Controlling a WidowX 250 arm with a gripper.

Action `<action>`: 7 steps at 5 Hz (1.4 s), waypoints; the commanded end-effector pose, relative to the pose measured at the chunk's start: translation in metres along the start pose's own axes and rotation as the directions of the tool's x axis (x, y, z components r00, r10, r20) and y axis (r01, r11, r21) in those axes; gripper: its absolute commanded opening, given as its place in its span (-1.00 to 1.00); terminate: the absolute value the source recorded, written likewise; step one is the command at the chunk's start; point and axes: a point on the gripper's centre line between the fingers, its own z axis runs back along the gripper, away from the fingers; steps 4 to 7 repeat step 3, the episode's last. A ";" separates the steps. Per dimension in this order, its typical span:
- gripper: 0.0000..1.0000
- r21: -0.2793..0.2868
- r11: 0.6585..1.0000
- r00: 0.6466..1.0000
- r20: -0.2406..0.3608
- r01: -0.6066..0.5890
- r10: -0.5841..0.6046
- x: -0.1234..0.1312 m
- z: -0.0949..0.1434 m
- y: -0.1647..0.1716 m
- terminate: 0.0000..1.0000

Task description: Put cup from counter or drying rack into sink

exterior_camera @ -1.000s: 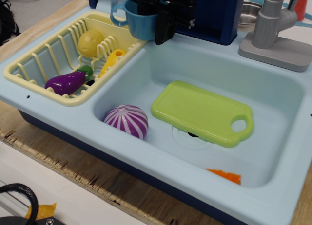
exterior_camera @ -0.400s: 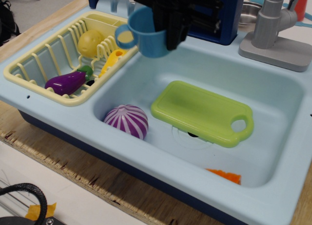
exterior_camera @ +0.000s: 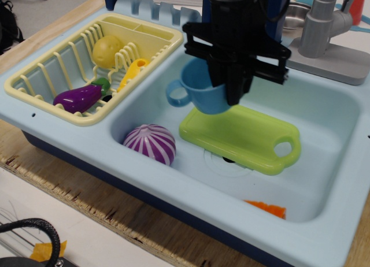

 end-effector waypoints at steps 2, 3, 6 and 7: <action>1.00 -0.014 0.998 0.997 -0.053 0.056 -0.057 0.008 0.003 -0.003 -1.00; 1.00 -0.014 0.998 0.997 -0.053 0.056 -0.057 0.008 0.003 -0.003 1.00; 1.00 -0.014 0.998 0.997 -0.053 0.056 -0.057 0.008 0.003 -0.003 1.00; 1.00 -0.014 0.998 0.997 -0.053 0.056 -0.057 0.008 0.003 -0.003 1.00</action>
